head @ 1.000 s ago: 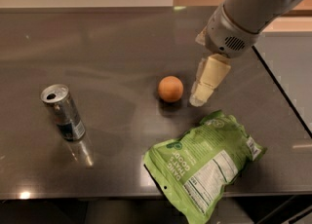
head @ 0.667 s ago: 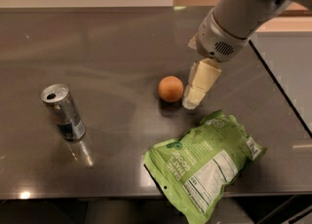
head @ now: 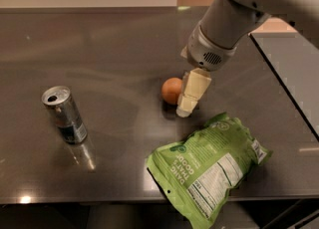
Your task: Pick orange
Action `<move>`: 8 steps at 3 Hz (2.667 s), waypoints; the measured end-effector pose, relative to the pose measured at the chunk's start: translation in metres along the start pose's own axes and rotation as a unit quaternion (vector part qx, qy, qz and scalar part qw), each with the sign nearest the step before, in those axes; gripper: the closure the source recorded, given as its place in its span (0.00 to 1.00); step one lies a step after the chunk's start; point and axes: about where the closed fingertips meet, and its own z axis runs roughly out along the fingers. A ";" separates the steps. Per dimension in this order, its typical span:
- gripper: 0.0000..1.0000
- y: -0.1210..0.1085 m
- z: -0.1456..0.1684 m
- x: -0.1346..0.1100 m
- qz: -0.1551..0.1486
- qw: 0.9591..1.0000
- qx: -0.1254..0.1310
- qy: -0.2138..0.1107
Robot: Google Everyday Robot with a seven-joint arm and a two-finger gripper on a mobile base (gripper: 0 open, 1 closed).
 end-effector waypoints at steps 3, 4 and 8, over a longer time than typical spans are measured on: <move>0.00 0.000 0.033 0.002 -0.009 1.000 -0.013 0.022; 0.18 -0.003 0.039 0.008 -0.003 0.999 -0.017 0.029; 1.00 -0.010 0.007 -0.003 -0.002 1.000 -0.029 0.008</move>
Offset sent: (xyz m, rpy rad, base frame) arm 0.0062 0.0149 -0.0312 -0.0395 0.0183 0.0325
